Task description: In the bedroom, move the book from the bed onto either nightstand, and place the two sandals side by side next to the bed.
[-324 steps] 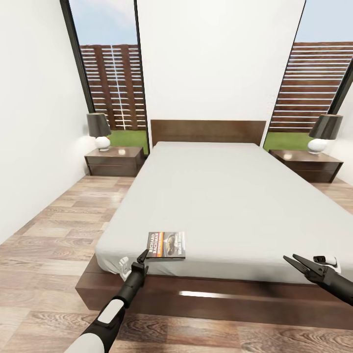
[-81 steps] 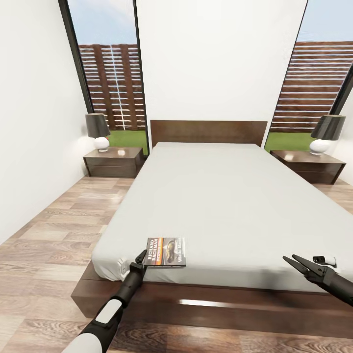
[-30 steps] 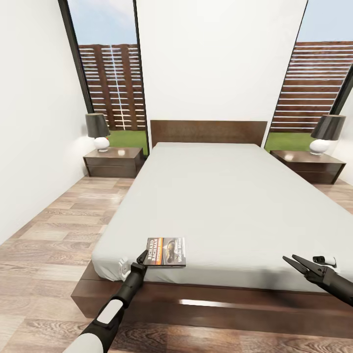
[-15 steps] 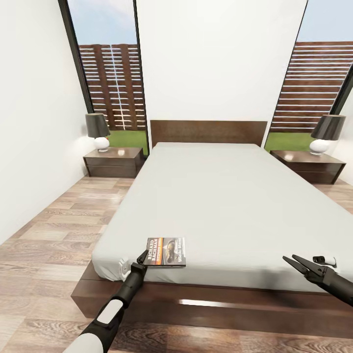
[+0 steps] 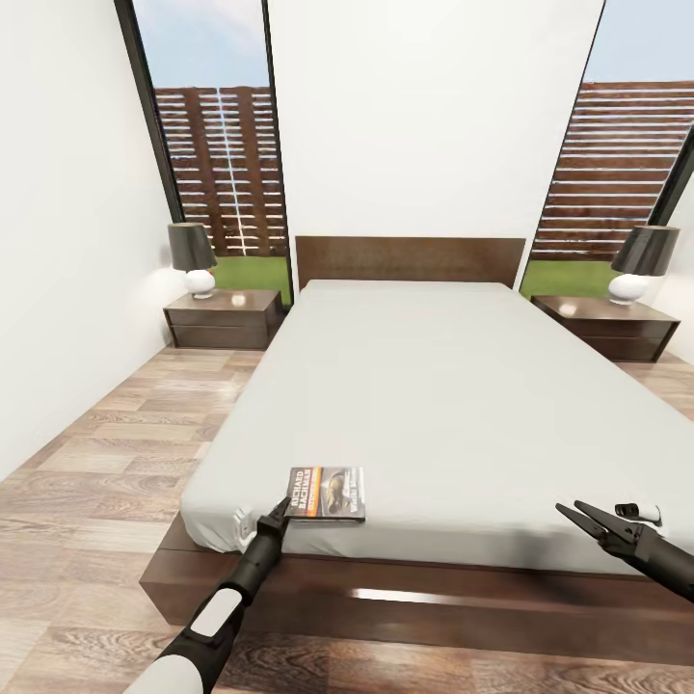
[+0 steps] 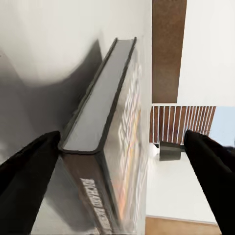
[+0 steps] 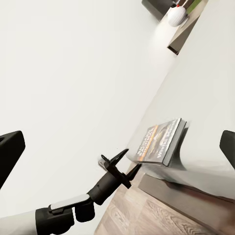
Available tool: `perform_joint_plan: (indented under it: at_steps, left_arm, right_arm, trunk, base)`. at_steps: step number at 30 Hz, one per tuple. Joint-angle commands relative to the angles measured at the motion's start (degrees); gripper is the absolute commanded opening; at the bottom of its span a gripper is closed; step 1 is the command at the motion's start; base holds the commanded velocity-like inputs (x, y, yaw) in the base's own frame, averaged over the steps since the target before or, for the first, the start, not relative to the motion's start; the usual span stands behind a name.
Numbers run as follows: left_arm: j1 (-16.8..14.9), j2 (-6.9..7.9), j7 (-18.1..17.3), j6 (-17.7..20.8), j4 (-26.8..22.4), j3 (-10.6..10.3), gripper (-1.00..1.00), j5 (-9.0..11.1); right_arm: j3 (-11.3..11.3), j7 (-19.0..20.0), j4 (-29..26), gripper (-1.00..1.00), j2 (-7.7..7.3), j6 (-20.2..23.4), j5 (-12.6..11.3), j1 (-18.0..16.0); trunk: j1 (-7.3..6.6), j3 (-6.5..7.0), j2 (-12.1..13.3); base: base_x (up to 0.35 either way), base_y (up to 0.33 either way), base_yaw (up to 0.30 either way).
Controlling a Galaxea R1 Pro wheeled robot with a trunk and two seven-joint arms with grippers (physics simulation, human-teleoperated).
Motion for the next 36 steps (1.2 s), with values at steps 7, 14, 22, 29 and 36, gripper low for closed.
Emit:
perform_joint_plan:
  at_steps: [7,14,22,29,36]
  left_arm:
    - [0.0,-0.03,-0.2,0.5,0.0,-0.1,-1.00,0.5]
    - [0.0,-0.03,-0.2,0.5,0.0,-1.2,-1.00,0.6]
    - [0.0,-0.03,-0.2,0.4,0.0,-1.3,-1.00,0.6]
    - [0.0,-0.03,-0.2,0.4,0.0,-1.4,-1.00,0.6]
    - [0.0,-0.03,-0.3,0.4,0.0,-1.4,-1.00,0.6]
  right_arm:
    - [0.0,0.1,0.0,1.00,-0.02,0.6,-0.2,0.0]
    - [0.0,0.1,0.0,1.00,-0.02,0.6,-0.2,0.0]
    - [0.0,0.1,0.0,1.00,-0.02,0.6,-0.2,0.0]
    - [0.0,0.1,0.0,1.00,-0.02,0.6,-0.2,0.0]
    - [0.0,0.1,0.0,1.00,-0.02,0.6,-0.2,0.0]
  trunk:
    - [-0.01,-0.05,0.0]
    - [-0.01,-0.05,0.0]
    - [-0.01,-0.05,0.0]
    - [-0.01,-0.05,0.0]
    - [-0.01,-0.05,0.0]
  base:
    - [0.000,0.000,0.000]
    - [0.000,0.000,0.000]
    - [0.000,0.000,0.000]
    - [0.000,0.000,0.000]
    - [0.000,0.000,0.000]
